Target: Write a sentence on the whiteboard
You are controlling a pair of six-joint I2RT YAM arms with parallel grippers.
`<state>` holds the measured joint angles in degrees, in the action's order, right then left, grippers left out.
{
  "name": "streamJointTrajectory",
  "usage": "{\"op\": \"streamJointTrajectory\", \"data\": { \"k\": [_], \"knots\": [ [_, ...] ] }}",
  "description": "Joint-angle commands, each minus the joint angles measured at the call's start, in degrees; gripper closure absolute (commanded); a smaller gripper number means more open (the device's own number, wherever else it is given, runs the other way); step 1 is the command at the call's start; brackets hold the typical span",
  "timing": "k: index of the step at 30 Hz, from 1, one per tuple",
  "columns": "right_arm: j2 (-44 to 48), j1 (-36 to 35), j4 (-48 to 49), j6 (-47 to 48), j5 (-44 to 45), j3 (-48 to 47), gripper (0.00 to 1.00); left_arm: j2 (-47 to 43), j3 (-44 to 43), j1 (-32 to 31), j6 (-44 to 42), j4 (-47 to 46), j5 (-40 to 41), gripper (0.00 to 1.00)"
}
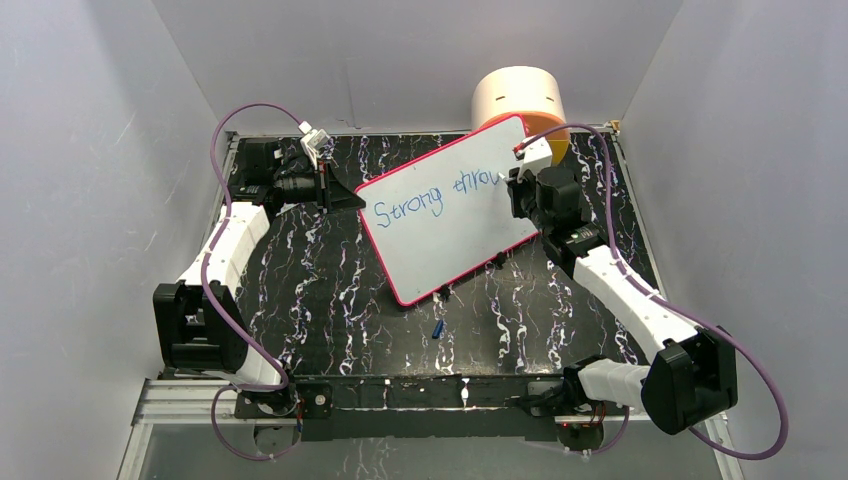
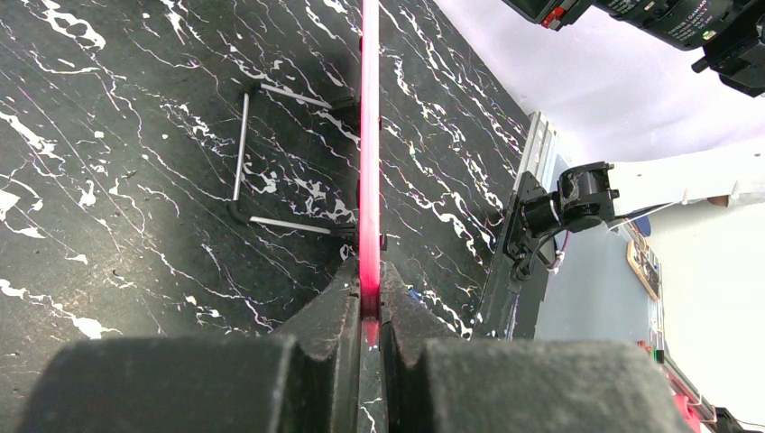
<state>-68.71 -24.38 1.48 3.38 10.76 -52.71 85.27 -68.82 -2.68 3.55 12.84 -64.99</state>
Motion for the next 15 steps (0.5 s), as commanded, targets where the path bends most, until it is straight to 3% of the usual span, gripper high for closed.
{"op": "streamJointTrajectory", "data": {
  "k": [1, 15],
  "knots": [
    [-0.1, 0.38, 3.96, 0.64, -0.13, -2.99, 1.0, -2.49, 0.66, 0.47, -0.3, 0.61, -2.48, 1.0],
    [-0.83, 0.52, 4.77, 0.55, -0.39, -4.09, 1.0, -2.53, 0.64, 0.48, -0.21, 0.58, -2.6, 1.0]
  ]
}}
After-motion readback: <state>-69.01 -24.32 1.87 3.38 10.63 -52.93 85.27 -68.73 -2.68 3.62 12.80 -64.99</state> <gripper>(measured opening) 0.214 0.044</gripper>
